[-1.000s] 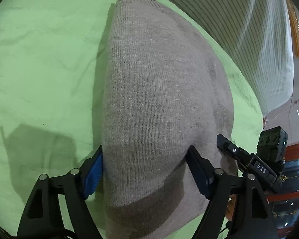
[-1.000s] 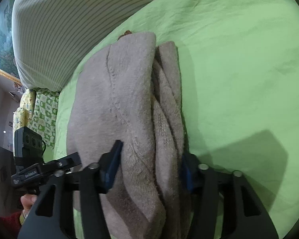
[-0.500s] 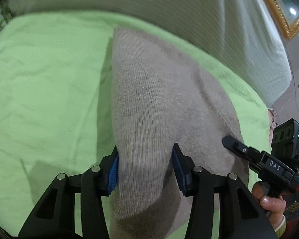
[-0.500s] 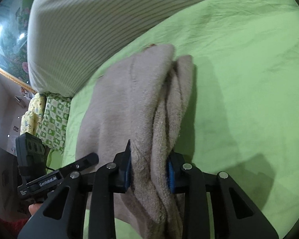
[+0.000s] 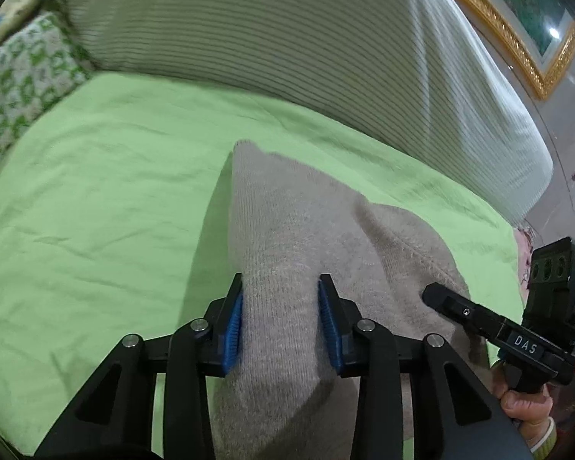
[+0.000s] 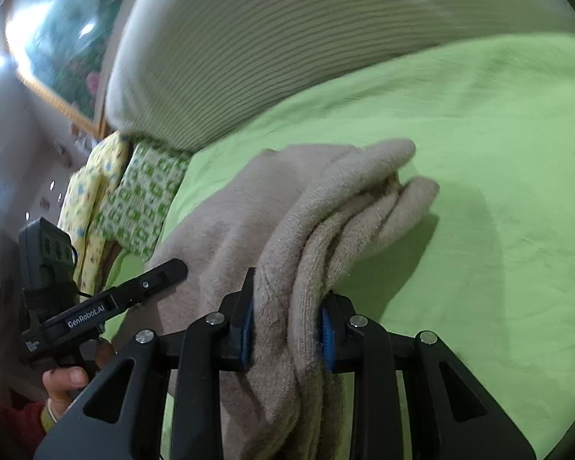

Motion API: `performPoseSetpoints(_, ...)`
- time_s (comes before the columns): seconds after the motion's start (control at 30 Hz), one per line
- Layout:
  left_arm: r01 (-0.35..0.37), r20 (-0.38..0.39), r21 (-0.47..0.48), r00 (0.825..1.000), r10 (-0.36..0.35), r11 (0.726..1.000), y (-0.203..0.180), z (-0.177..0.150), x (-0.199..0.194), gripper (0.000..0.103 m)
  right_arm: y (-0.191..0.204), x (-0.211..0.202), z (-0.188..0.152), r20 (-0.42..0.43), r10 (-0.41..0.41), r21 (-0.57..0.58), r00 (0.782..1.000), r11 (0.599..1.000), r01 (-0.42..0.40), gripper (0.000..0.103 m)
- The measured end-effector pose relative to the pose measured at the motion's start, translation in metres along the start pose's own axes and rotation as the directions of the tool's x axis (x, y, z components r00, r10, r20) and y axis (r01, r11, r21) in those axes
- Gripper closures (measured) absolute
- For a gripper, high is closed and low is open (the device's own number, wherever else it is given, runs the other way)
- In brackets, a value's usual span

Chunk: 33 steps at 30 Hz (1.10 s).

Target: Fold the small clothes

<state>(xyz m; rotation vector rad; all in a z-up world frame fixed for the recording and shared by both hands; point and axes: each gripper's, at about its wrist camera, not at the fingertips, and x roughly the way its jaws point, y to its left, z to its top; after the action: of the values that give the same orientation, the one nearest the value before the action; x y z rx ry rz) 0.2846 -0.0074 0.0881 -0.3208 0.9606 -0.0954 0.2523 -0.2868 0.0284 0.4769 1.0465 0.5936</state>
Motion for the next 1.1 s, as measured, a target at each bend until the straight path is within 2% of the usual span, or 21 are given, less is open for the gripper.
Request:
performPoseSetpoints(0.1,-0.035,0.017,-0.005,0.999,0.035,0.999,0.02,-0.004,-0.02,0.08,0.027,0.013,-0.003,-0.011,0.017,-0.043,1.0,0.999,-0.018,0.075)
performPoseSetpoints(0.13,-0.041,0.024,-0.011,0.999,0.042,0.999,0.031,-0.007,-0.027,0.086,0.036,0.018,-0.004,-0.017,0.02,-0.059,1.0,0.998,-0.021,0.075)
performPoseSetpoints(0.17,-0.027,0.031,-0.016,0.999,0.027,1.0,0.038,-0.008,-0.03,0.099,0.046,0.023,-0.006,-0.024,0.027,-0.077,0.999,0.997,-0.029,0.075)
performPoseSetpoints(0.23,-0.005,0.044,-0.02,0.999,0.006,1.0,0.049,-0.011,-0.042,0.098,0.068,0.037,-0.012,-0.053,0.074,-0.111,0.996,0.991,-0.079,0.076)
performPoseSetpoints(0.27,-0.028,0.039,-0.009,0.999,0.028,1.0,0.053,-0.014,-0.046,0.098,0.08,0.043,-0.017,-0.07,0.078,-0.136,0.995,0.987,-0.087,0.077)
performPoseSetpoints(0.33,-0.041,0.018,-0.016,0.999,0.041,0.999,0.062,-0.019,-0.047,0.098,0.111,0.055,-0.028,-0.066,-0.016,-0.245,0.998,0.969,0.0,0.077)
performPoseSetpoints(0.4,-0.037,-0.011,-0.065,0.999,0.036,0.997,0.082,-0.03,-0.048,0.089,0.12,0.058,-0.03,-0.055,-0.043,-0.256,0.998,0.966,0.028,0.077)
performPoseSetpoints(0.5,0.007,-0.079,-0.126,0.997,-0.017,0.992,0.108,-0.043,-0.039,0.071,0.109,0.052,-0.032,-0.047,-0.053,-0.215,0.998,0.976,0.041,0.077)
performPoseSetpoints(0.53,0.021,-0.1,-0.134,0.994,-0.035,0.991,0.115,-0.046,-0.035,0.057,0.103,0.051,-0.033,-0.049,-0.061,-0.2,0.997,0.979,0.05,0.077)
performPoseSetpoints(0.57,0.047,-0.134,-0.141,0.989,-0.066,0.989,0.121,-0.048,-0.027,0.049,0.096,0.05,-0.034,-0.053,-0.073,-0.184,0.996,0.981,0.062,0.077)
performPoseSetpoints(0.7,0.116,-0.231,-0.178,0.96,-0.156,0.977,0.132,-0.04,0.01,0.041,0.06,0.037,-0.042,-0.068,-0.1,-0.108,0.993,0.99,0.093,0.077)
performPoseSetpoints(0.73,0.117,-0.254,-0.183,0.953,-0.162,0.976,0.134,-0.036,0.021,0.035,0.046,0.036,-0.045,-0.072,-0.108,-0.079,0.992,0.992,0.102,0.077)
performPoseSetpoints(0.77,0.134,-0.271,-0.186,0.945,-0.182,0.973,0.133,-0.033,0.03,0.033,0.038,0.035,-0.046,-0.074,-0.11,-0.057,0.991,0.993,0.106,0.077)
performPoseSetpoints(0.83,0.161,-0.302,-0.201,0.928,-0.218,0.966,0.131,-0.026,0.05,0.032,0.015,0.032,-0.05,-0.081,-0.102,0.006,0.991,0.995,0.103,0.078)
performPoseSetpoints(0.9,0.212,-0.326,-0.229,0.903,-0.28,0.95,0.128,-0.019,0.069,0.027,0.002,0.033,-0.055,-0.089,-0.098,0.038,0.991,0.994,0.102,0.078)
performPoseSetpoints(0.97,0.23,-0.351,-0.239,0.886,-0.305,0.943,0.123,-0.014,0.085,0.021,-0.009,0.034,-0.059,-0.093,-0.089,0.057,0.992,0.994,0.095,0.078)
performPoseSetpoints(1.0,0.246,-0.364,-0.246,0.873,-0.324,0.938,0.12,-0.012,0.095,0.021,-0.013,0.035,-0.061,-0.095,-0.083,0.069,0.992,0.994,0.09,0.078)
performPoseSetpoints(1.1,0.252,-0.361,-0.248,0.872,-0.331,0.935,0.117,-0.009,0.111,0.029,-0.015,0.037,-0.061,-0.096,-0.083,0.085,0.992,0.992,0.091,0.078)
